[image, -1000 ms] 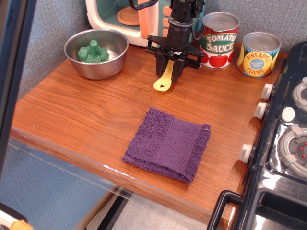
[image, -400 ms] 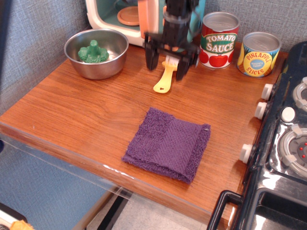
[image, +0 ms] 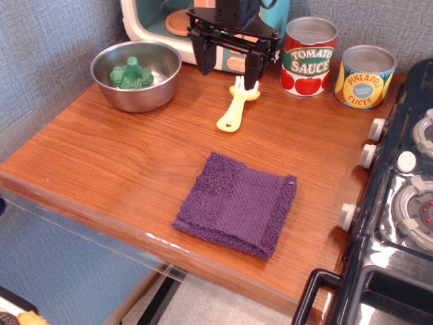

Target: Put the brush to the right of the pan

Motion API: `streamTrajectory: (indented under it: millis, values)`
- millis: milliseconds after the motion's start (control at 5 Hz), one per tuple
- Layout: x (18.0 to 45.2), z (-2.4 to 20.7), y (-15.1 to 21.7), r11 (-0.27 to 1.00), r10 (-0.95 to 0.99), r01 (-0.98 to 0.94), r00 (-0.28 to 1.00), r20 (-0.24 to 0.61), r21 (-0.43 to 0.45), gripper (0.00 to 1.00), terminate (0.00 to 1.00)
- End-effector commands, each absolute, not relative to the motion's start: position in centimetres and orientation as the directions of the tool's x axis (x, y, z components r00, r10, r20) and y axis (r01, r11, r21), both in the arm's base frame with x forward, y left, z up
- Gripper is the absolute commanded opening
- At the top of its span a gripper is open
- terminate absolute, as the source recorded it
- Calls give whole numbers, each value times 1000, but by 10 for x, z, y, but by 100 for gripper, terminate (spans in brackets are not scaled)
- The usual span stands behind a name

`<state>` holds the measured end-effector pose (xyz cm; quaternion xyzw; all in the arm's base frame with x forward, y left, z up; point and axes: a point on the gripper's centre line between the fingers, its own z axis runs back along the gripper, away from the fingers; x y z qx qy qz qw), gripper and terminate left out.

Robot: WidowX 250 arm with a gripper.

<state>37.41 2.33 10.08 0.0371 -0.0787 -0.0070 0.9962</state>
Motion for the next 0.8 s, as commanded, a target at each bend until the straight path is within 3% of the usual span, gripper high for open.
streamTrajectory:
  millis: [0,400,600]
  values:
    - [329,115,34,998,-24,14,984,177,58,100,0]
    - [329,115,34,998,-24,14,984,177,58,100,0]
    - [329,115,34,998,-24,14,984,177,58,100,100]
